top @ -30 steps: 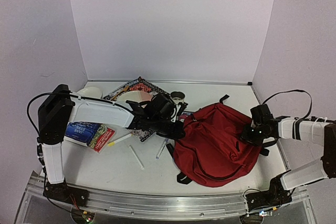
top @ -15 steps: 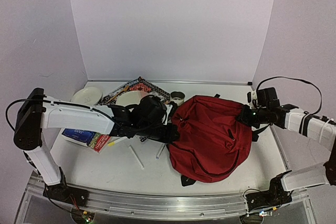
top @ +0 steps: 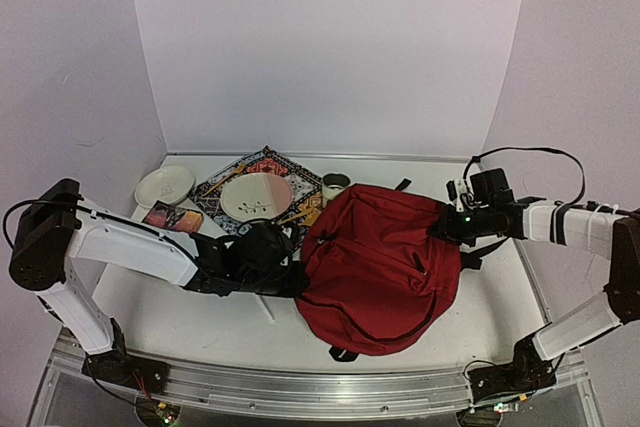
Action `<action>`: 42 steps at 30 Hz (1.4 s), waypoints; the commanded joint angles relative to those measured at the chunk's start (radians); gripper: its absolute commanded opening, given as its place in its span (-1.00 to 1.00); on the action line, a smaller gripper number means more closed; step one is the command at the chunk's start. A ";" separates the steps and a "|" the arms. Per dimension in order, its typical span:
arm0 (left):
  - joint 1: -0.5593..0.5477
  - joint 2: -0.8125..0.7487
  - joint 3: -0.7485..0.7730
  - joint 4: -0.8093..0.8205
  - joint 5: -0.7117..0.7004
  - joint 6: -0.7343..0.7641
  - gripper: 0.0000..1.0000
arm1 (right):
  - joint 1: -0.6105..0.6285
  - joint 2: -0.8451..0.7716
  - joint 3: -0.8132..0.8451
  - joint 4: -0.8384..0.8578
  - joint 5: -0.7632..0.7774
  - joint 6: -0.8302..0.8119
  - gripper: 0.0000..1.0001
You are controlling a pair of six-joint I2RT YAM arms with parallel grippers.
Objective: Pack the student bag
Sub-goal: Place the student bag at the center of the board, then pick up the student bag from the center of the board.
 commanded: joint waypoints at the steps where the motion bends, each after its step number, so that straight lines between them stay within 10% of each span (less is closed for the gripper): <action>1: -0.015 -0.074 -0.048 0.057 -0.064 -0.056 -0.89 | 0.030 0.009 0.004 0.064 -0.062 -0.017 -0.71; 16: -0.016 -0.117 0.019 -0.087 -0.193 0.060 -0.15 | -0.007 -0.298 -0.212 -0.054 0.147 0.049 0.45; 26: -0.015 -0.135 0.144 -0.128 -0.212 0.165 0.40 | -0.032 -0.372 -0.369 0.064 0.028 0.140 0.62; 42: -0.027 0.120 0.442 -0.127 -0.034 0.259 0.42 | -0.031 -0.206 -0.388 0.284 -0.054 0.178 0.51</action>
